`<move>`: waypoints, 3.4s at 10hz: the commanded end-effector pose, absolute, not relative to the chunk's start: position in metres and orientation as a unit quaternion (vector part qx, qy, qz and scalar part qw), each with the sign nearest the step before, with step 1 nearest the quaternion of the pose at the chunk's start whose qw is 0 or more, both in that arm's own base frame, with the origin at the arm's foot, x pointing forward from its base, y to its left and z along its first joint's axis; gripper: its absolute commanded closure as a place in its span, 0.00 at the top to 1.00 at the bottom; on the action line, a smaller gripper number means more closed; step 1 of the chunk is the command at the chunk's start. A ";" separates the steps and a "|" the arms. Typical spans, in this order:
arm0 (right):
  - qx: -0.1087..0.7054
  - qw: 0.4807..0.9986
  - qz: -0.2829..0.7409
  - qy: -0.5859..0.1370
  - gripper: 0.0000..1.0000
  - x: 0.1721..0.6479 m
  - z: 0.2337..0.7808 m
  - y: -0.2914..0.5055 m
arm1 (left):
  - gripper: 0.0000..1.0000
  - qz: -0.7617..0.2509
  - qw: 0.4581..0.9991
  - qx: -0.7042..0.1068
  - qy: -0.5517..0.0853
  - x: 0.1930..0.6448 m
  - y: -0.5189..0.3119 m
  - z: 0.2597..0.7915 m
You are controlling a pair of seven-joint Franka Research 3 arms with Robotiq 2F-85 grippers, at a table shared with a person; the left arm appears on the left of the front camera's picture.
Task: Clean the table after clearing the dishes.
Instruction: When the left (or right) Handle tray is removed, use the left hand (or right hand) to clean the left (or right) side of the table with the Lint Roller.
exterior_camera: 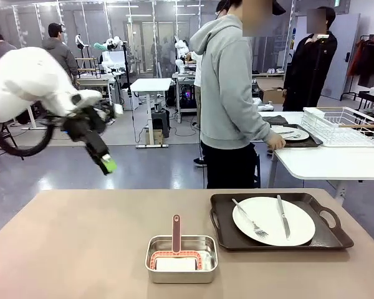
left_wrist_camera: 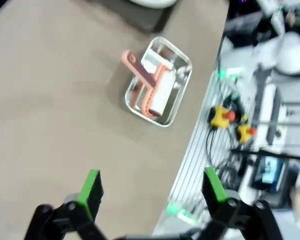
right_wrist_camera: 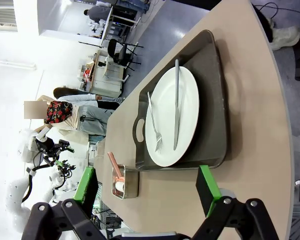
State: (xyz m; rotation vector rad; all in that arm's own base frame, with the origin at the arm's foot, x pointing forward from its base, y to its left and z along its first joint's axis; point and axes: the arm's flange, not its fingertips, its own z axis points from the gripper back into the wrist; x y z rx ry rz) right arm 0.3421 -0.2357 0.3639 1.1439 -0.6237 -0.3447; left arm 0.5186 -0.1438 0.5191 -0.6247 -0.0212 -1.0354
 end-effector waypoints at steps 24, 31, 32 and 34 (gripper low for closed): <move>0.530 0.782 -0.157 -0.289 1.00 0.339 0.365 -0.236 | 1.00 -0.654 0.672 -0.279 0.209 0.603 -0.336 0.370; 0.530 0.782 -0.157 -0.289 1.00 0.339 0.365 -0.236 | 1.00 -0.667 0.631 -0.318 0.236 0.599 -0.369 0.335; 0.530 0.782 -0.157 -0.289 1.00 0.339 0.365 -0.236 | 1.00 -0.668 0.629 -0.315 0.241 0.599 -0.373 0.335; 0.530 0.782 -0.157 -0.289 1.00 0.339 0.365 -0.236 | 1.00 -0.674 0.617 -0.317 0.254 0.598 -0.378 0.334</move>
